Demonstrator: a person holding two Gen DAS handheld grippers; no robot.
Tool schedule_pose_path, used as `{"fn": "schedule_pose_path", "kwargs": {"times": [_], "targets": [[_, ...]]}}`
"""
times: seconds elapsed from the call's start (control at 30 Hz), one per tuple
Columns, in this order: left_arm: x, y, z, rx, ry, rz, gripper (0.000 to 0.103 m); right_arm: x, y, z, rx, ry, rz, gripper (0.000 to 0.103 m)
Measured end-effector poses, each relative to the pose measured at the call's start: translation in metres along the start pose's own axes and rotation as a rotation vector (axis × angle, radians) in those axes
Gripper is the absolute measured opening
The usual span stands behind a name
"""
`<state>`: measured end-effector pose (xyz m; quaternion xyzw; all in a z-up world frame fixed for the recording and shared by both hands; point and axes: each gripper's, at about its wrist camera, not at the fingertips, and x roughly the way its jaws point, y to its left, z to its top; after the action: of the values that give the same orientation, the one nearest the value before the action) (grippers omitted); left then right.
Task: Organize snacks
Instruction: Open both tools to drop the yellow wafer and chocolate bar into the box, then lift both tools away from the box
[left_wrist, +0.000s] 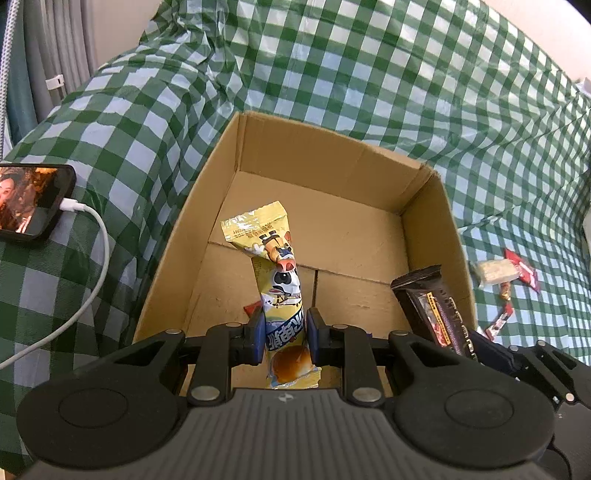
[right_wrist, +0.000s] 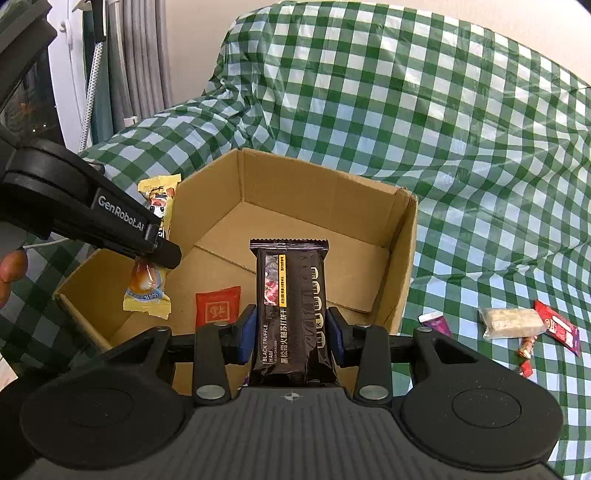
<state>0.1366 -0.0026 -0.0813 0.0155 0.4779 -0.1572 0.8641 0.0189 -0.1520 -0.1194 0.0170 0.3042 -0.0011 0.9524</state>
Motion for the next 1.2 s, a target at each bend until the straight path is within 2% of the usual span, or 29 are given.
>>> {"fn": "schedule_pose_path", "kwargs": {"times": [0.17,0.2,0.27,0.3,0.33,0.37,0.43,0.47,0.57,0.83,0.97,1.2], "targets": [[0.011,0.004,-0.001,0.008,0.009,0.025,0.025,0.007,0.001,-0.002,-0.004,0.015,0.002,0.041],[0.012,0.004,-0.001,0.009,0.005,0.032,0.029,0.008,0.002,-0.002,-0.006,0.016,0.001,0.041],[0.012,0.006,0.000,0.002,-0.007,0.041,0.065,0.010,0.002,0.000,-0.007,0.010,-0.003,0.042],[0.011,0.007,0.000,-0.007,-0.016,0.056,0.098,0.010,0.002,0.000,-0.005,0.002,-0.008,0.045],[0.006,0.009,0.000,-0.017,-0.036,0.077,0.103,0.010,0.002,0.002,-0.001,-0.004,-0.015,0.058],[0.001,0.011,-0.001,-0.020,-0.061,0.081,0.103,0.009,0.001,0.004,0.005,-0.009,-0.024,0.073],[-0.006,0.013,-0.004,0.001,-0.064,0.069,0.103,0.004,0.002,0.005,0.012,-0.023,-0.041,0.085],[-0.008,0.015,-0.007,0.008,-0.053,0.069,0.103,0.000,0.003,0.004,0.010,-0.027,-0.047,0.088],[-0.020,0.023,-0.021,0.012,-0.027,0.070,0.103,-0.012,0.008,-0.004,0.013,-0.006,-0.046,0.093],[-0.066,0.035,-0.070,-0.028,0.021,0.073,0.103,-0.063,0.024,-0.031,0.098,0.059,-0.007,0.096],[-0.091,0.032,-0.091,-0.015,0.016,0.080,0.103,-0.094,0.035,-0.036,0.108,0.029,-0.009,0.097],[-0.138,0.025,-0.116,-0.005,-0.048,0.071,0.103,-0.144,0.052,-0.049,0.095,-0.047,-0.019,0.100]]}}
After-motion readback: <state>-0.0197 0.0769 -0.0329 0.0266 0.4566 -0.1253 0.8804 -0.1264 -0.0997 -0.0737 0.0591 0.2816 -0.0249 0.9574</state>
